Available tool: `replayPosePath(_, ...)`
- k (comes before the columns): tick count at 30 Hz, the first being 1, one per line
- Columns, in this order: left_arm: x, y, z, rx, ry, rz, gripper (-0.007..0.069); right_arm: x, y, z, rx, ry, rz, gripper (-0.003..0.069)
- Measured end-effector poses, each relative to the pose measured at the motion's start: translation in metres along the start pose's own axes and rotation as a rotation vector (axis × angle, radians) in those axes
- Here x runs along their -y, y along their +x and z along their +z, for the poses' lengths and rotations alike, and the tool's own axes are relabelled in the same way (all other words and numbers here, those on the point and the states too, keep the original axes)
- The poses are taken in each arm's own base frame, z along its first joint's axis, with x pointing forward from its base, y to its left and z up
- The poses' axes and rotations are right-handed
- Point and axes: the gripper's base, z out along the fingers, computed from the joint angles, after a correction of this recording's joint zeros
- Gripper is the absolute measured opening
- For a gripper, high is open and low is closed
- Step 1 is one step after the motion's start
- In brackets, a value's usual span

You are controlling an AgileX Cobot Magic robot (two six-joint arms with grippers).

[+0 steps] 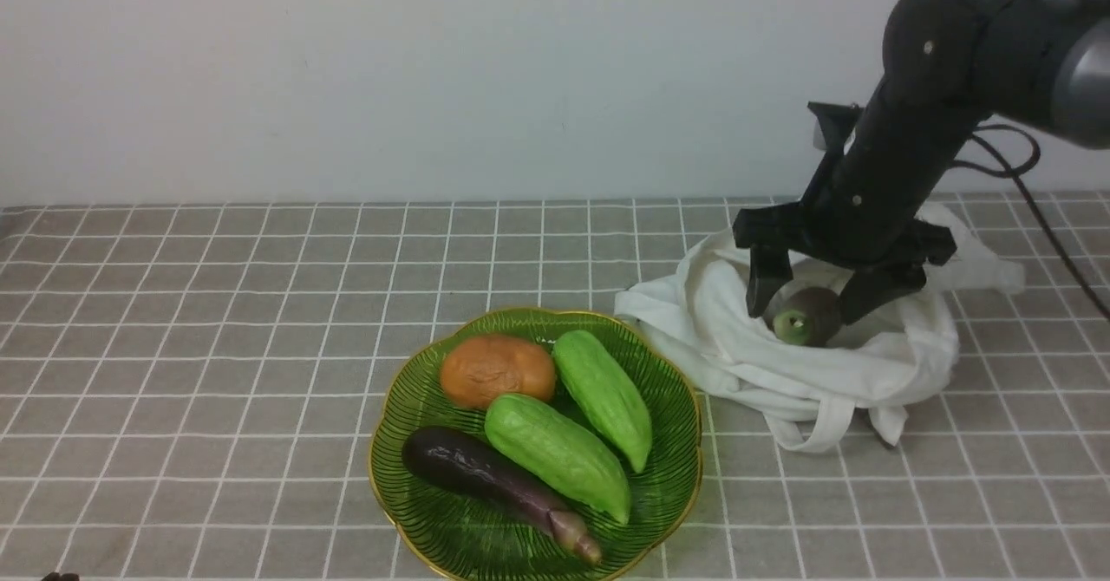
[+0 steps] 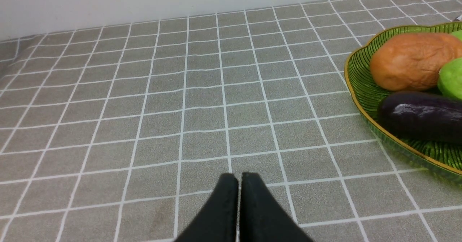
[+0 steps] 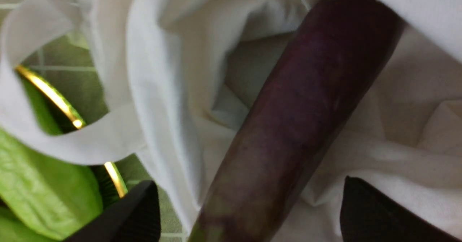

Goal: Take vegetables from bag on grey coffee tablecloth place on plate.
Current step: 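Reach into the white cloth bag and grasp a vegetable inside with the right gripper, then take the eggplant out of the bag and place it on the plate with the right gripper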

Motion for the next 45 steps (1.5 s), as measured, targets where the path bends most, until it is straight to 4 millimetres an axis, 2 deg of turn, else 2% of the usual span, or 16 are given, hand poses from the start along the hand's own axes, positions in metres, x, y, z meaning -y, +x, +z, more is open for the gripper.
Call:
replayPosePath(3, 0.0, 0.0, 0.0, 0.0, 0.0, 0.0, -0.0005, 0.001, 0.0, 0.005, -0.01, 0.004, 0.007, 0.0587)
replayPosePath(5, 0.0, 0.0, 0.0, 0.0, 0.0, 0.0, -0.0005, 0.001, -0.001, 0.005, -0.009, 0.012, 0.003, 0.0527)
replayPosePath(10, 0.0, 0.0, 0.0, 0.0, 0.0, 0.0, -0.0005, 0.005, -0.002, 0.004, 0.002, 0.05, -0.019, 0.0251)
replayPosePath(17, 0.0, 0.0, 0.0, 0.0, 0.0, 0.0, -0.0005, 0.003, -0.001, -0.021, 0.064, 0.042, -0.041, 0.026)
replayPosePath(24, 0.0, 0.0, 0.0, 0.0, 0.0, 0.0, -0.0005, -0.006, 0.015, -0.086, 0.196, -0.027, -0.071, 0.026)
replayPosePath(25, 0.0, 0.0, 0.0, 0.0, 0.0, 0.0, -0.0005, -0.015, 0.026, -0.108, 0.237, -0.081, -0.109, 0.026)
replayPosePath(26, 0.0, 0.0, 0.0, 0.0, 0.0, 0.0, -0.0005, -0.017, 0.027, -0.11, 0.239, -0.097, -0.108, 0.026)
replayPosePath(28, 0.0, 0.0, 0.0, 0.0, 0.0, 0.0, -0.0005, -0.038, 0.048, -0.137, 0.272, -0.208, -0.201, 0.026)
replayPosePath(29, 0.0, 0.0, 0.0, 0.0, 0.0, 0.0, -0.0005, -0.04, 0.049, -0.138, 0.275, -0.209, -0.213, 0.026)
replayPosePath(32, 0.0, 0.0, 0.0, 0.0, 0.0, 0.0, -0.0005, -0.077, 0.075, -0.152, 0.275, -0.324, -0.391, 0.026)
replayPosePath(34, 0.0, 0.0, 0.0, 0.0, 0.0, 0.0, -0.0005, -0.105, 0.092, -0.146, 0.244, -0.352, -0.523, 0.026)
replayPosePath(35, 0.0, 0.0, 0.0, 0.0, 0.0, 0.0, -0.0005, -0.107, 0.094, -0.146, 0.243, -0.354, -0.534, 0.026)
replayPosePath(37, 0.0, 0.0, 0.0, 0.0, 0.0, 0.0, -0.0005, -0.137, 0.108, -0.122, 0.178, -0.333, -0.664, 0.026)
replayPosePath(38, 0.0, 0.0, 0.0, 0.0, 0.0, 0.0, -0.0005, -0.138, 0.108, -0.12, 0.173, -0.332, -0.665, 0.026)
replayPosePath(40, 0.0, 0.0, 0.0, 0.0, 0.0, 0.0, -0.0005, -0.155, 0.113, -0.09, 0.116, -0.261, -0.742, 0.026)
replayPosePath(45, 0.0, 0.0, 0.0, 0.0, 0.0, 0.0, -0.0005, -0.164, 0.105, -0.029, 0.026, -0.083, -0.796, 0.026)
